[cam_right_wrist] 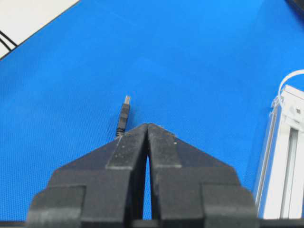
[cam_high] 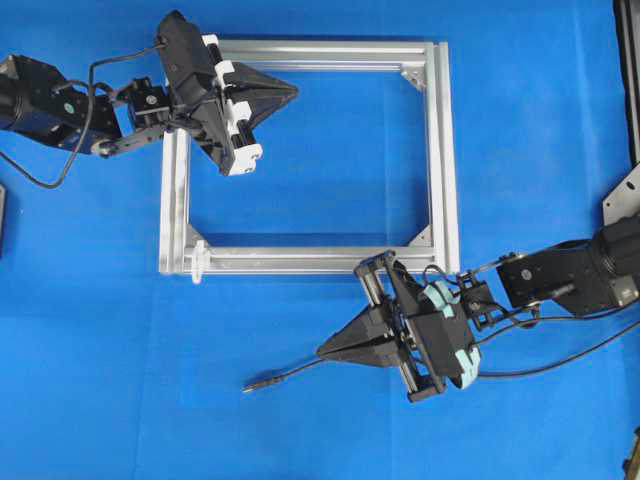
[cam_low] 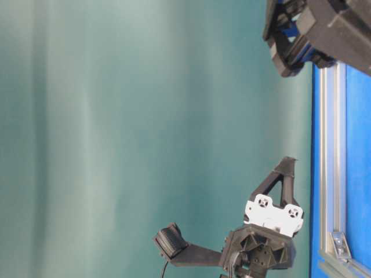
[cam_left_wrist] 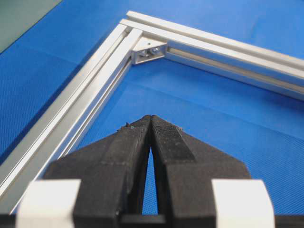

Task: Insert the wire through the string loop located on the left side.
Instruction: 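Open the right gripper above the black USB cable near its plug end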

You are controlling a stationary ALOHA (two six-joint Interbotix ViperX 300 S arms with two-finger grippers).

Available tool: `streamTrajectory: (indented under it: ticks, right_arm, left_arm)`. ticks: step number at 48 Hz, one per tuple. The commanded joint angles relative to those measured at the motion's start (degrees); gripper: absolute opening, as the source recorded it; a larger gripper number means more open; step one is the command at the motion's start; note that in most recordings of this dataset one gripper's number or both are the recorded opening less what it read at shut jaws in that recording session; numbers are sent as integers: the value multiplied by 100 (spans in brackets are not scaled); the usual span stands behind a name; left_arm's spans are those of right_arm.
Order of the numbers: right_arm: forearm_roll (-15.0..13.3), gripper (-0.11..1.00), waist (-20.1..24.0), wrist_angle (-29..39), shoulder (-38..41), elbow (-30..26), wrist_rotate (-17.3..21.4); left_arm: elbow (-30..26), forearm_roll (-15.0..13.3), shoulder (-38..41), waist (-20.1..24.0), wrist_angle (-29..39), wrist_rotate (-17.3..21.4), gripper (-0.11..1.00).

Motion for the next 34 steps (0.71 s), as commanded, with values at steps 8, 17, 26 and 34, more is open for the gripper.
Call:
streamTrajectory:
  ticks: [8, 17, 26, 34]
  right_arm:
    - [9, -2, 88, 193, -299, -70, 105]
    - [-18, -2, 88, 185, -299, -62, 255]
    - [-26, -2, 97, 185, -299, -62, 378]
    - [0, 13, 105, 211, -290, -79, 404]
  left_arm:
    - [-97, 114, -264, -18, 237, -9, 0]
    - [-105, 114, -264, -18, 237, -18, 0]
    - [-114, 114, -255, -18, 237, -9, 0]
    - [-114, 114, -264, -18, 237, -9, 0]
